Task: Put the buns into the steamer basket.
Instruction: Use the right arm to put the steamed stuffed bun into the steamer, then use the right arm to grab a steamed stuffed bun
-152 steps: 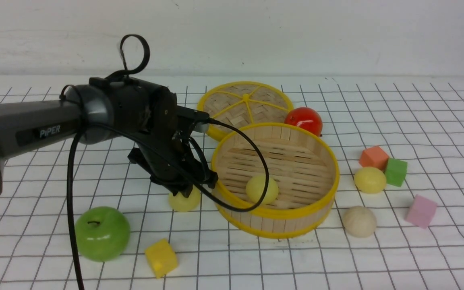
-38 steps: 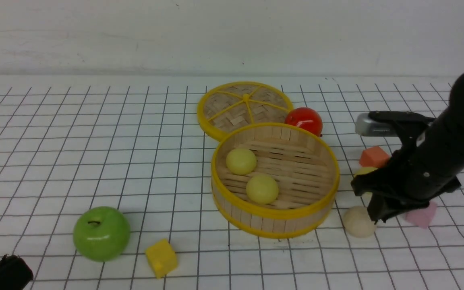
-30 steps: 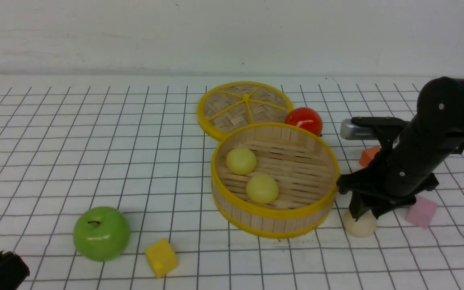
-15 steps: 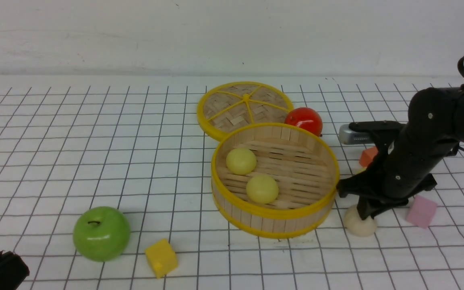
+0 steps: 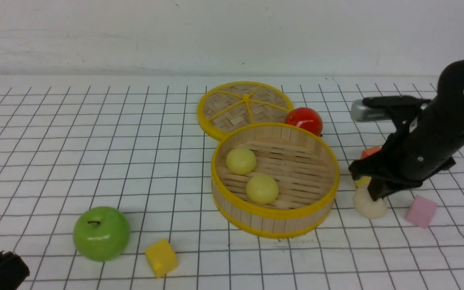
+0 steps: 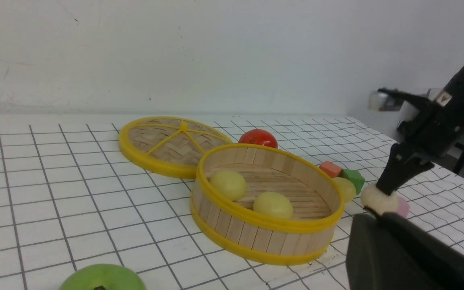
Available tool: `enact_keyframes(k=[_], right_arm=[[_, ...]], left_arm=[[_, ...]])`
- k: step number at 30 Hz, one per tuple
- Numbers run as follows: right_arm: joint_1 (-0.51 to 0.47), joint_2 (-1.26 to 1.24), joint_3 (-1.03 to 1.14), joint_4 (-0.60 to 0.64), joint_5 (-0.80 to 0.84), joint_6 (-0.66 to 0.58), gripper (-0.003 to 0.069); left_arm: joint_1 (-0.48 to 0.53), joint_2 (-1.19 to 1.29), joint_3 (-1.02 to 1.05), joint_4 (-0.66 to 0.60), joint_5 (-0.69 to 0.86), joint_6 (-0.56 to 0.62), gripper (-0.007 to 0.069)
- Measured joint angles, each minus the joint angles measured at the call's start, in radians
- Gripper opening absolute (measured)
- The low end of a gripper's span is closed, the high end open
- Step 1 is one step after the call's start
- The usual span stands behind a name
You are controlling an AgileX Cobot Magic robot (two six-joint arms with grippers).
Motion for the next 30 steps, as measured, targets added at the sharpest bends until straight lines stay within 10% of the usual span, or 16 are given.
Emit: enact_keyframes(k=[15, 30], right_arm=[[0.132, 0.159, -0.153, 0.185, -0.159, -0.141, 0.0030], [0.107, 0.092, -0.157, 0.051, -0.086, -0.081, 0.0449]], left_arm=[[0.000, 0.000, 0.000, 0.000, 0.000, 0.000, -0.0005], [0.000, 0.000, 0.000, 0.000, 0.000, 0.000, 0.0006]])
